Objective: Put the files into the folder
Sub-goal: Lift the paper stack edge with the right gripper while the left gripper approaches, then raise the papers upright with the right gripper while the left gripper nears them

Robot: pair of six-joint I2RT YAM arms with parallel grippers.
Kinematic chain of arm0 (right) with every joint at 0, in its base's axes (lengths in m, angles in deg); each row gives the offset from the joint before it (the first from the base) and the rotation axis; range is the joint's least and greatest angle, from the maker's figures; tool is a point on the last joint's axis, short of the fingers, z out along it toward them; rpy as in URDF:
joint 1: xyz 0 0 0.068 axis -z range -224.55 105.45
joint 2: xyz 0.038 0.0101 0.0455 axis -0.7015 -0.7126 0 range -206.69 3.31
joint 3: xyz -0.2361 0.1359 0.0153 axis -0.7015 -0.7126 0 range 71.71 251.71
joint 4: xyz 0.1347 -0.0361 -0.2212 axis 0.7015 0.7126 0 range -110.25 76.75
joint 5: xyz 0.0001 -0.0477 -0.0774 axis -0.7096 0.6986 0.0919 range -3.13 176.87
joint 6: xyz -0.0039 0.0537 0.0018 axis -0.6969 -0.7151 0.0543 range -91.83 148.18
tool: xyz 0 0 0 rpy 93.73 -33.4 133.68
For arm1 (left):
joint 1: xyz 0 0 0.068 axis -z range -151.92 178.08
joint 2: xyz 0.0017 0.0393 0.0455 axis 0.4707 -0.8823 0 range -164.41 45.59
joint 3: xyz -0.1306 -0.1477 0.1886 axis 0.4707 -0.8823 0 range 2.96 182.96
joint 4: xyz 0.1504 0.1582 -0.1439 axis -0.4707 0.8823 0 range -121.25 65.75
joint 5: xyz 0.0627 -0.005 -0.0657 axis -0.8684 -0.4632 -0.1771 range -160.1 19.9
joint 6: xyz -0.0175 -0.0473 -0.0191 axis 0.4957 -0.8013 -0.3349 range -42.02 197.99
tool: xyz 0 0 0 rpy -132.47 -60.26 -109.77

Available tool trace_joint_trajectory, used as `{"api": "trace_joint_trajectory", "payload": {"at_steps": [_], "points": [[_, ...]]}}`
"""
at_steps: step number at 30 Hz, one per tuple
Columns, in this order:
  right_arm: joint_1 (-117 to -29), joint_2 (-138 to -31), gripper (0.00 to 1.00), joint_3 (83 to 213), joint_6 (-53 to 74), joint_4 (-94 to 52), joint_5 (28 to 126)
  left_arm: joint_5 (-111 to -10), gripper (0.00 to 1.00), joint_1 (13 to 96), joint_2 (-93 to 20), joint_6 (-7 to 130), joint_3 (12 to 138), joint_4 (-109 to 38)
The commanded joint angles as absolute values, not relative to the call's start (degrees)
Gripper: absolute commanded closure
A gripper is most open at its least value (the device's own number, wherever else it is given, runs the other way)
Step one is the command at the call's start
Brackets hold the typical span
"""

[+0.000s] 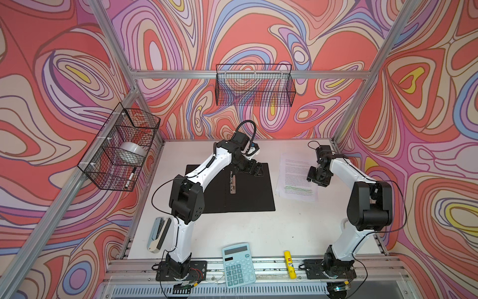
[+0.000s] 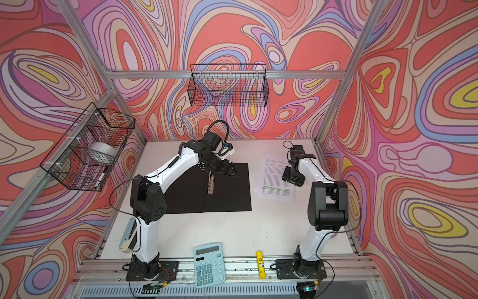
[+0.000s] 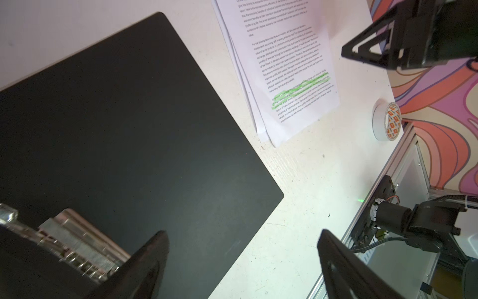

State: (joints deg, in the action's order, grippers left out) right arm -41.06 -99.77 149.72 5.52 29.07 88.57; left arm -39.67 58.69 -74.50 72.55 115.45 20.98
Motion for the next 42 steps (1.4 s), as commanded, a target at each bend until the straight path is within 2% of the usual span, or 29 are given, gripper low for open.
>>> {"api": "trace_joint_trajectory", "payload": {"at_steps": [1,15,28,34,39,42], "points": [[-37.6,-101.8,0.45,151.6,4.3,26.4,87.4,-38.0,0.09,60.1,-78.2,70.4,119.7,23.1],[-34.8,-113.4,0.45,156.0,7.1,22.9,82.3,-33.6,0.11,63.1,-87.6,65.8,124.0,22.7],[-34.8,-115.2,0.48,153.4,8.9,23.9,81.5,-32.1,0.11,64.0,-88.6,64.8,123.3,22.0],[-34.8,-114.2,0.61,151.9,9.6,23.5,84.4,-34.4,0.11,64.0,-86.3,66.6,123.0,22.9],[-34.8,-113.7,0.82,151.8,10.1,23.2,84.9,-35.6,0.1,64.0,-84.2,67.4,123.0,23.2],[-34.8,-113.3,0.9,151.6,10.1,23.0,84.7,-36.2,0.1,64.0,-83.3,67.6,122.3,23.2]]}}
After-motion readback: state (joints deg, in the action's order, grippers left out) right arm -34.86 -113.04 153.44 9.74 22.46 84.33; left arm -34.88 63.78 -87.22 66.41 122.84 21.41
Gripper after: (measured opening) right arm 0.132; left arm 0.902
